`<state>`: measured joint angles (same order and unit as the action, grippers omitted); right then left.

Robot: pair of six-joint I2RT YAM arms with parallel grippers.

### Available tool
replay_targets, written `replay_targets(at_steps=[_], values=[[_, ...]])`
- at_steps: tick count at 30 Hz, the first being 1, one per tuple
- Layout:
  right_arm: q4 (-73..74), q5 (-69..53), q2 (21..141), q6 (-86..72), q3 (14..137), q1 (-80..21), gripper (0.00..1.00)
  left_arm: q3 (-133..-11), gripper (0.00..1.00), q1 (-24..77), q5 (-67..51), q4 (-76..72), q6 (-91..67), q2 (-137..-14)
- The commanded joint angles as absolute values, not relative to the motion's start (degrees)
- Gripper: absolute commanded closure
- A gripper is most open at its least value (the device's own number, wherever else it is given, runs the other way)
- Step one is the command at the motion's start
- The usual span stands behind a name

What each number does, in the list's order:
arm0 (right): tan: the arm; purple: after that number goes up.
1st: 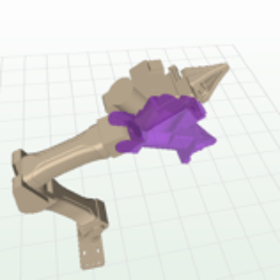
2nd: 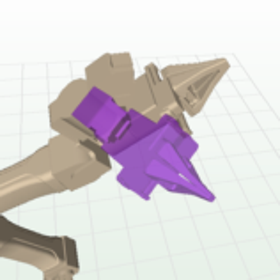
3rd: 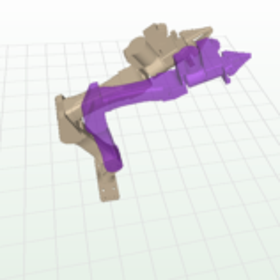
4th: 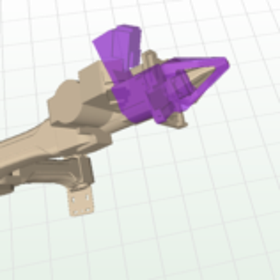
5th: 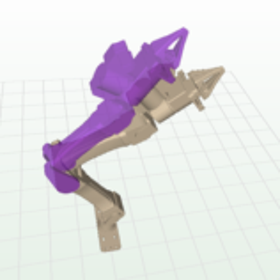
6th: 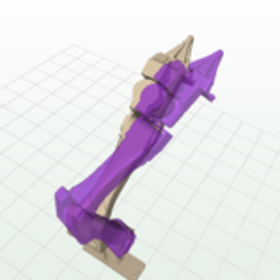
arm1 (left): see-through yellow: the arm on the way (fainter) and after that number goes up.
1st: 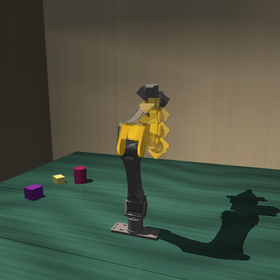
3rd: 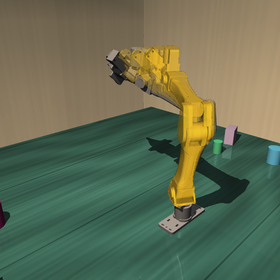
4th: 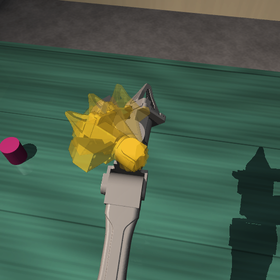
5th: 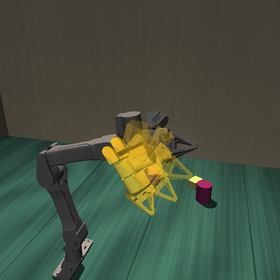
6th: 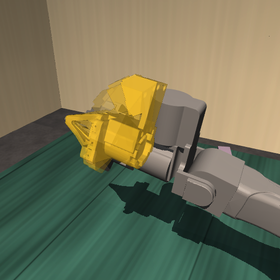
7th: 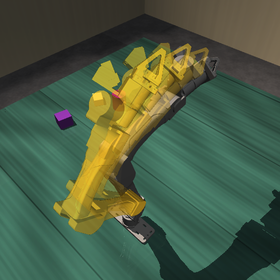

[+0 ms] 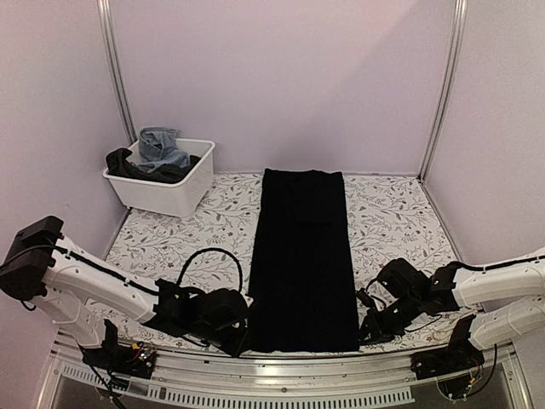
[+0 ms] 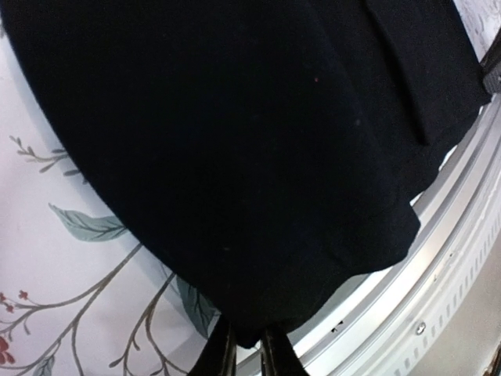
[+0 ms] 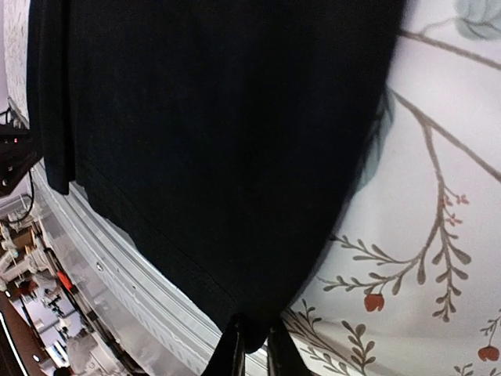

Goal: Fold and stack the mixed laundry pile
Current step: Pick up the rectangle-folded T-shirt from the center of the board.

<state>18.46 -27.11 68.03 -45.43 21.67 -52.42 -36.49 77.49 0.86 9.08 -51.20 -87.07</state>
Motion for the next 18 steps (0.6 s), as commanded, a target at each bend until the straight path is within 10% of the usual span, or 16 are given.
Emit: replay_targets(at_steps=[1,18], values=[[19.7,-26.3,66.4,-45.7,21.3,-53.0,0.97,-37.7,0.96,79.2,0.7,11.0,-50.4,-87.4],[22.7,-17.2,61.5,-42.5,31.5,-52.6,1.00,-43.0,1.00,74.5,3.9,10.5,-43.8,-84.2]])
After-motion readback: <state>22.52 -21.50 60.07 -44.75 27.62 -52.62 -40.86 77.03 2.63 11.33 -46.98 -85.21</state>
